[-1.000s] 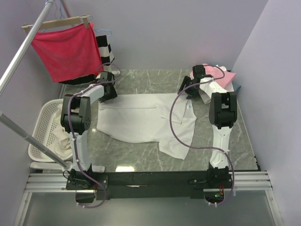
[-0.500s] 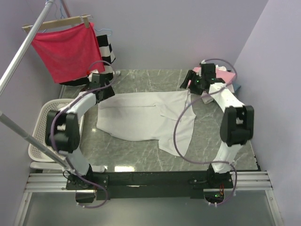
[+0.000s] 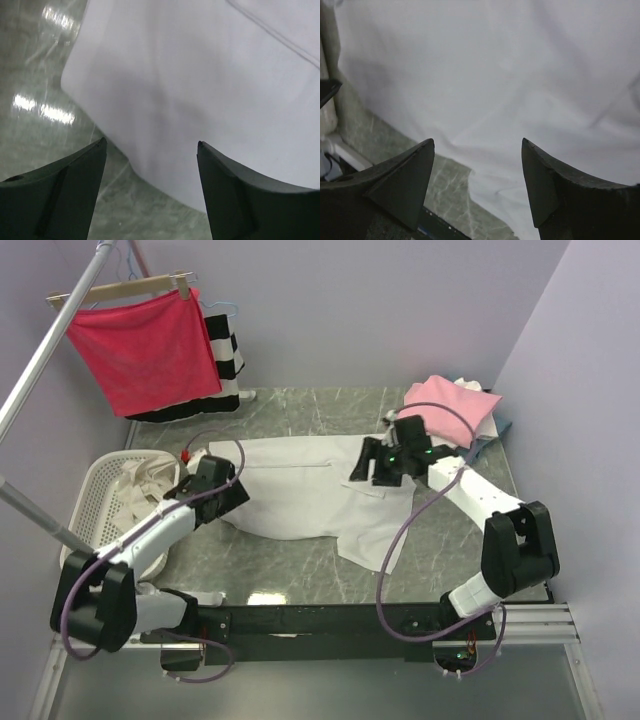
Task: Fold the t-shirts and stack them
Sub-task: Grap the side of the flattened tshirt closest away from the robot with both arms
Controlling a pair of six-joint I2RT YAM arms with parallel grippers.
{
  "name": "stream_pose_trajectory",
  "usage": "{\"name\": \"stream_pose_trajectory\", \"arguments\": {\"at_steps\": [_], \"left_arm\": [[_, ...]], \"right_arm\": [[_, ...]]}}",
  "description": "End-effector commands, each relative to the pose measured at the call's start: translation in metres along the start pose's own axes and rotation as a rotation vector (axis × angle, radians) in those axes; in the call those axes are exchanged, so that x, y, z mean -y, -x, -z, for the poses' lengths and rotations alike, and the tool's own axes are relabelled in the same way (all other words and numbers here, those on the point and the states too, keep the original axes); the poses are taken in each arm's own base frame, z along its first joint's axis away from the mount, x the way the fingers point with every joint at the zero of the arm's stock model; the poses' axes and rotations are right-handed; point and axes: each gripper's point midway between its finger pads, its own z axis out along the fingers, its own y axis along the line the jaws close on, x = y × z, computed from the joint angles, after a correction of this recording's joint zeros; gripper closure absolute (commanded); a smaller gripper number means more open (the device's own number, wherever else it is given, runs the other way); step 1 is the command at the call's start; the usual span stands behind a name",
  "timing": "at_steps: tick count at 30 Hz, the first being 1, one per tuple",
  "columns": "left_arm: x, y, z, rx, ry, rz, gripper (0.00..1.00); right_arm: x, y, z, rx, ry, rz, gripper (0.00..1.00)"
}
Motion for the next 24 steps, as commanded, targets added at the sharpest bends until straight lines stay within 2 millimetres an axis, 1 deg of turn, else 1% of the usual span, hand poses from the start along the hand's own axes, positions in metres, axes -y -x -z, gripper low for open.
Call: {"name": "stream_pose_trajectory", "arguments": {"at_steps": [1,3,4,6,10,12,18,20,22,23,24], "left_arm": [[0.001,-0.003,0.022,0.038,-0.027,0.146,0.22],[-0.004,-0.005,0.027,0.048,-0.018,0.183,0.22],[-0.009,-0.010,0.025,0.044,-0.010,0.193,0.21],[-0.010,-0.011,0.023,0.052,-0.006,0.221,0.21],[-0.017,-0.020,0.012,0.040,0.025,0.233,0.22],[-0.020,-0.025,0.007,0.028,0.047,0.239,0.24],[-0.023,-0.027,-0.002,0.048,0.053,0.262,0.27],[-0.022,-0.027,-0.006,0.056,0.050,0.274,0.29],[-0.024,-0.032,-0.012,0.043,0.060,0.272,0.34],[-0.023,-0.031,-0.015,0.047,0.058,0.271,0.35],[-0.024,-0.035,-0.019,0.038,0.069,0.265,0.39]], "right_arm": [[-0.042,-0.011,-0.006,-0.026,0.075,0.079,0.24],[-0.047,-0.012,-0.009,-0.031,0.085,0.084,0.24],[-0.048,-0.014,-0.011,-0.037,0.085,0.089,0.24],[-0.049,-0.011,-0.011,-0.033,0.080,0.093,0.24],[-0.048,-0.009,-0.009,-0.027,0.070,0.102,0.24],[-0.048,-0.010,-0.010,-0.036,0.067,0.103,0.23],[-0.044,-0.017,-0.018,-0.064,0.070,0.098,0.23],[-0.043,-0.017,-0.020,-0.068,0.067,0.094,0.23],[-0.041,-0.019,-0.023,-0.079,0.058,0.094,0.23],[-0.041,-0.019,-0.024,-0.083,0.056,0.096,0.24],[-0.040,-0.019,-0.025,-0.085,0.053,0.098,0.23]]}}
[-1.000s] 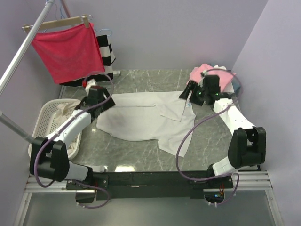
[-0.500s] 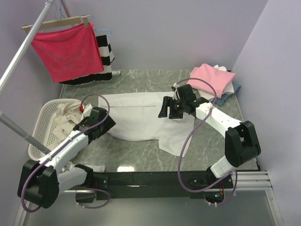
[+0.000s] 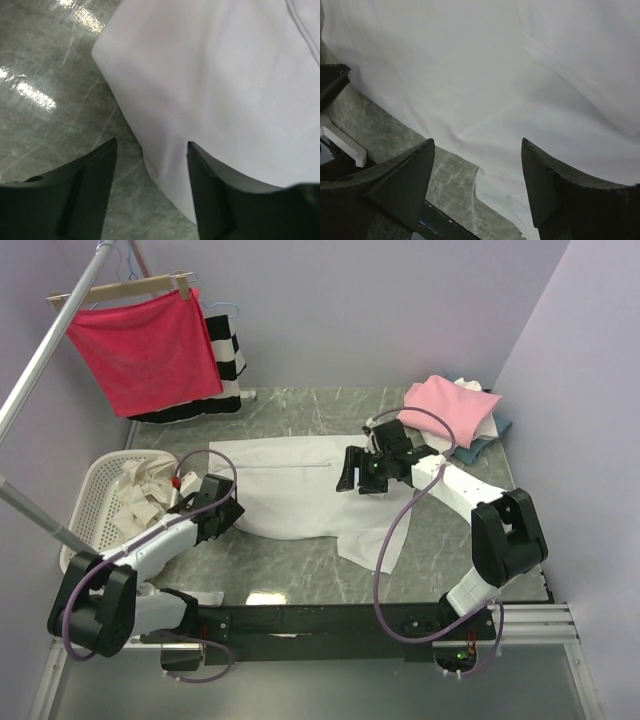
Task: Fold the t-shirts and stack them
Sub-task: Grap the side of the flattened tshirt closest away from the robot with both arms
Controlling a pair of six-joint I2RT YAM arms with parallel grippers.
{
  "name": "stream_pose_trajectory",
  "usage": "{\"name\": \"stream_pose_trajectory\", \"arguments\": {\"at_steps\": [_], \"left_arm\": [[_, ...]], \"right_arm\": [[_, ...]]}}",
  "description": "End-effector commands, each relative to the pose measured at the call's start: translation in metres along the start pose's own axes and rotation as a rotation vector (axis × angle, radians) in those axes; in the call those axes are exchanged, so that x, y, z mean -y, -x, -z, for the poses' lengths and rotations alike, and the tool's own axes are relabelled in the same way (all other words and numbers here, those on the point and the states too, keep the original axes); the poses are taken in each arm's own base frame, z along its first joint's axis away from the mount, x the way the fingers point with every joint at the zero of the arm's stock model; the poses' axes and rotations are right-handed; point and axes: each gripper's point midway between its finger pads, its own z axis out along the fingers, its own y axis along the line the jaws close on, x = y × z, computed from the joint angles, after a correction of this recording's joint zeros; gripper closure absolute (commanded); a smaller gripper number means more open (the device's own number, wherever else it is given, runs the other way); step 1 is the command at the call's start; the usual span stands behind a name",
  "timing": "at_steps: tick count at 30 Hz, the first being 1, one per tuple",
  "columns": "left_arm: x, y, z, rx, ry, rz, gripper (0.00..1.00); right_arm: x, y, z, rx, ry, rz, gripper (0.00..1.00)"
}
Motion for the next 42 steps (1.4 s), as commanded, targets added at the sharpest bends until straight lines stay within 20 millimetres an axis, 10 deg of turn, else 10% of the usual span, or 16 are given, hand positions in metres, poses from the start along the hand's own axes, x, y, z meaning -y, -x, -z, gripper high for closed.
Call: {"name": "stream_pose_trajectory", "arguments": {"at_steps": [1,8,18,32,42], "left_arm": [[0.004,0.001,-0.014,0.031,0.000,0.022,0.40],[0.007,0.004,-0.025,0.049,0.024,-0.002,0.68],[0.071,0.045,-0.029,0.084,-0.007,-0.239,0.87],[0.142,0.029,-0.101,-0.121,-0.004,-0.523,0.48],[0.125,0.081,-0.018,0.116,-0.041,-0.380,0.20]], "right_arm": [[-0.006,0.015,0.000,0.020,0.011,0.021,0.24],[-0.004,0.015,-0.005,0.007,0.006,0.028,0.24],[-0.001,0.000,-0.027,-0.065,0.042,0.006,0.25],[0.008,-0.013,-0.041,-0.104,0.047,0.002,0.25],[0.009,-0.016,-0.052,-0.139,0.059,-0.004,0.26]]}}
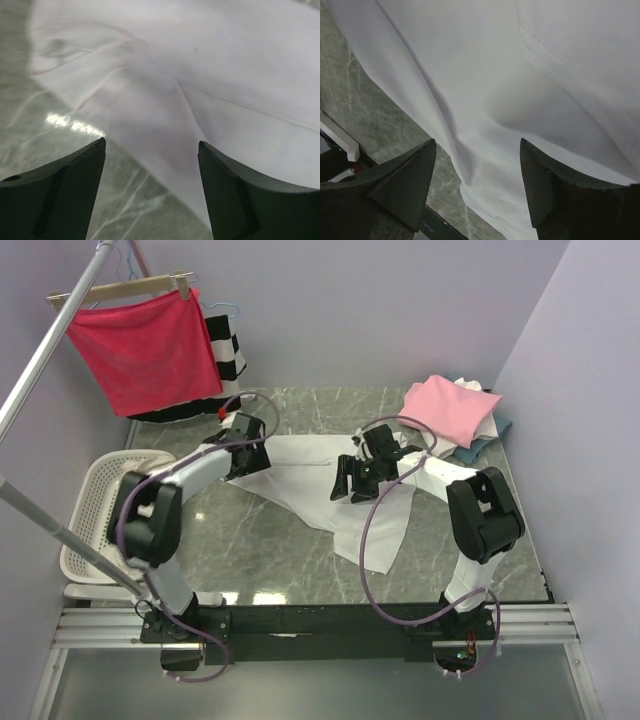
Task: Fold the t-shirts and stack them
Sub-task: Grap the side of the flattened tshirt closest away from the robot with both arms
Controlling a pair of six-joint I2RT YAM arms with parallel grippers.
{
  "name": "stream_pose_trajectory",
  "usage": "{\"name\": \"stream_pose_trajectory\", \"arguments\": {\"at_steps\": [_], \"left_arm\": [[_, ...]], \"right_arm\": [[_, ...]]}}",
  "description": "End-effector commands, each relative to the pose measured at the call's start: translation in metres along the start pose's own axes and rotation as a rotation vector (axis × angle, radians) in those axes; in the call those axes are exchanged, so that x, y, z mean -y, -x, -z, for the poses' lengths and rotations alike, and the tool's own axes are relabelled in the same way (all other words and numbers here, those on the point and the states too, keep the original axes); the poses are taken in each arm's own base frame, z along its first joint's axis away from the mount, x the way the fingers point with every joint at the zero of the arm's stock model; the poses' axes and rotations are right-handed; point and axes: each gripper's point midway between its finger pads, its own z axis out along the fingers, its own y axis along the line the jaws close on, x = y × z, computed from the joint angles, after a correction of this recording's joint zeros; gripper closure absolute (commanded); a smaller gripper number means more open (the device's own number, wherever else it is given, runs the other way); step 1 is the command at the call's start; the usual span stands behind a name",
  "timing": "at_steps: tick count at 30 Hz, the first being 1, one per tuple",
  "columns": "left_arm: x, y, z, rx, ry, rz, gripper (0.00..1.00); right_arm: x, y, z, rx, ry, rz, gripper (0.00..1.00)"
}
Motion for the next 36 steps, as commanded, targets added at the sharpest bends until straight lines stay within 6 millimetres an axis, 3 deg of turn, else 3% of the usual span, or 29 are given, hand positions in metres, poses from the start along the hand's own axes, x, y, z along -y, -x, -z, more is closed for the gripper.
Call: {"name": "stream_pose_trajectory", "arguments": {"at_steps": [1,5,11,23,36], "left_arm": [[-0.019,0.030,0.055,0.168,-0.004,0.100,0.20],[-0.044,0.012,0.070,0.209,0.003,0.163,0.19],[-0.057,0.005,0.059,0.243,0.024,0.234,0.27],[-0.051,0.029,0.035,0.321,0.028,0.278,0.40],[-0.050,0.025,0.005,0.276,0.039,0.284,0.43]], "right_arm": [[-0.004,0.005,-0.008,-0.011,0.035,0.022,0.26],[-0.007,0.007,-0.009,-0.013,0.041,0.026,0.26],[-0.008,0.006,-0.007,-0.014,0.046,0.030,0.26],[-0.008,0.005,-0.001,-0.007,0.037,0.042,0.26],[-0.005,0.004,-0.001,-0.012,0.021,0.036,0.26]]}}
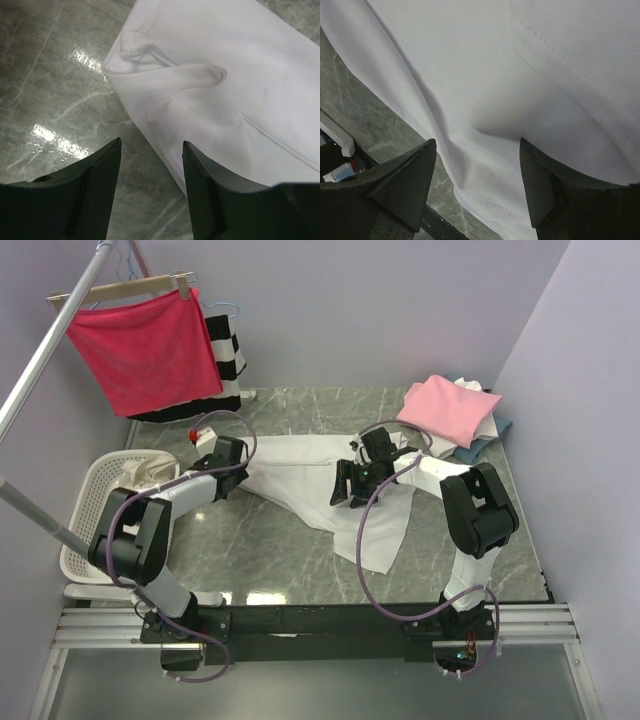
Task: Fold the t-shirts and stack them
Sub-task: Grap the side of the flattened tshirt closest away from the robot with both arms
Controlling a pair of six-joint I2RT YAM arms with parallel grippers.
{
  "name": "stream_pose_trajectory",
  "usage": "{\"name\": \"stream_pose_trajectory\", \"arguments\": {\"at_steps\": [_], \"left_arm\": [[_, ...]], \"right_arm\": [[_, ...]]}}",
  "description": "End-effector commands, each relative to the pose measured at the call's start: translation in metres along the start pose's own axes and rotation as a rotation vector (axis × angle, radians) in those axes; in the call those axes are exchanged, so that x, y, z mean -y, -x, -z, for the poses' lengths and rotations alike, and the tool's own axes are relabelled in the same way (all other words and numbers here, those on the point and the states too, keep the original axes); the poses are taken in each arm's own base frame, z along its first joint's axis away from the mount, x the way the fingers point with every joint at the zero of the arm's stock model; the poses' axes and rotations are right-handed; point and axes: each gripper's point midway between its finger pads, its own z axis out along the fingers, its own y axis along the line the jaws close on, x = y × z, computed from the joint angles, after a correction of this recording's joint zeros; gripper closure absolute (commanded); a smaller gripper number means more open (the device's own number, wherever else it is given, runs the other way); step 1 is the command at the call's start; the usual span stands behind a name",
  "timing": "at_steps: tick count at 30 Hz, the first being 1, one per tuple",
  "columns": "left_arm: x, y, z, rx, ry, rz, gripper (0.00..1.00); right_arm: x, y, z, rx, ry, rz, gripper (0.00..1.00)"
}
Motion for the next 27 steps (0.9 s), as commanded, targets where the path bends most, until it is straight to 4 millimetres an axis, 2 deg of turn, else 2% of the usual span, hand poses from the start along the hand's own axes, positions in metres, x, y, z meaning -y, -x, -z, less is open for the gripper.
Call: {"name": "stream_pose_trajectory", "arguments": {"at_steps": [1,10,21,24,27], "left_arm": [[0.021,0.021,-0.007,0.044,-0.043,0.047,0.44],[0.024,0.022,-0.016,0.039,-0.038,0.047,0.59],[0.023,0.018,-0.024,0.027,-0.032,0.027,0.62],[0.022,0.017,-0.026,0.025,-0.033,0.029,0.69],[0.024,0.016,-0.030,0.017,-0.036,0.025,0.81]], "right_arm": [[-0.013,0.016,0.014,0.055,0.015,0.047,0.26],[-0.013,0.016,0.014,0.052,0.011,0.046,0.26],[-0.012,0.017,0.016,0.055,0.001,0.050,0.26],[-0.012,0.016,0.016,0.054,0.002,0.048,0.26],[-0.012,0.016,0.016,0.055,0.003,0.049,0.26]]}}
